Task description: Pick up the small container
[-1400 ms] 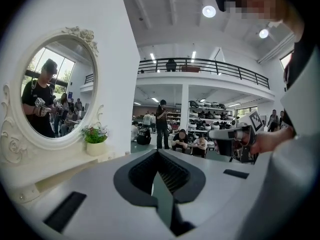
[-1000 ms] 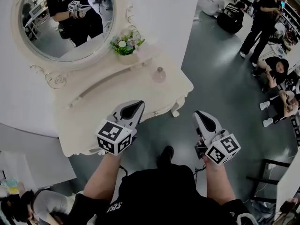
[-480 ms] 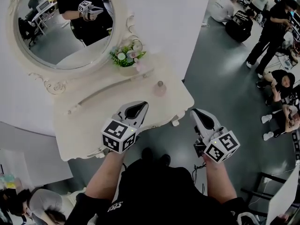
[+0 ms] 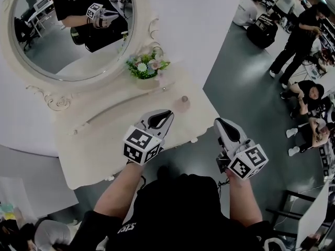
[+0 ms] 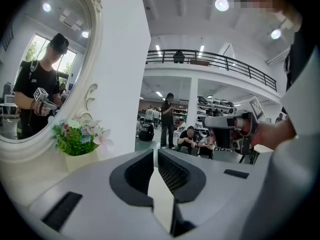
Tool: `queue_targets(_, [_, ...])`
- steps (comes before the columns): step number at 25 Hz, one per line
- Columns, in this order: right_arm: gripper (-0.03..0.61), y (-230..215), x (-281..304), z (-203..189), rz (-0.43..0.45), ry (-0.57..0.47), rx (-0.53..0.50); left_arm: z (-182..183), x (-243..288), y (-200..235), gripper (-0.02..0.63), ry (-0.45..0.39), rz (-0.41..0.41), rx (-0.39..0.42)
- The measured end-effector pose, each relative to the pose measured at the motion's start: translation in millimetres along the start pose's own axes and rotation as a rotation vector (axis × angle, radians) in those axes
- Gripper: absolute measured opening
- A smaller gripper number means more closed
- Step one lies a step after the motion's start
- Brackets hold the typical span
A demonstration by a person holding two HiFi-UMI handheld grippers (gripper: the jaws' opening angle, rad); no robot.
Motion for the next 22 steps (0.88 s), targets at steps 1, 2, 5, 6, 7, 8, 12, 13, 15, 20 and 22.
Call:
queue_targets(1, [0.011,2,5,-2,-0.001,0.009,0.003,-2,4,3,0.012,0.002,-0.011,0.000])
queue_targets(2, [0.011,2,9,-4,-0.002,0.018,0.006,-4,9,6,0.025,0.003,-0.020,-0.001])
queue_targets(5, [0.011,-2,21,-8,-0.004,0.032,0.019,-7,26,15,0.057,0.009,-0.033,0.002])
queue_targets(6, [0.012,-5,24,-7,-0.004,0.036,0.021,-7,33,18,0.063,0.015,-0.033,0.004])
queue_targets(7, [0.012,-10,28,-7,-0.002,0.039,0.023,-7,40,20,0.072,0.023,-0.032,0.007])
queue_targets(8, [0.012,-15,31,-7,-0.001,0.042,0.025,-7,48,22,0.077,0.033,-0.031,0.011])
queue_targets(12, [0.012,-37,44,-9,0.013,0.059,0.038,-11,82,29,0.114,0.078,-0.016,0.022])
queue_targets(13, [0.012,-43,47,-10,0.017,0.062,0.042,-13,89,32,0.120,0.087,-0.010,0.022])
queue_targets(15, [0.014,-54,51,-10,0.025,0.069,0.049,-16,104,36,0.135,0.098,0.001,0.018])
queue_targets(20, [0.029,-81,64,-8,0.047,0.094,0.045,-26,143,47,0.189,0.118,0.043,0.026])
queue_targets(22, [0.032,-89,68,-7,0.052,0.105,0.040,-32,156,50,0.201,0.123,0.045,0.028])
Point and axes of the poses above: the fingertips, and each gripper's own axes: x forward along the fingers, y to its left, z out of its top, the point moved 6 cm from there along -x, backward along the fingers, and after that the axes turned 15 degrees about y, right-handed, at the moved point
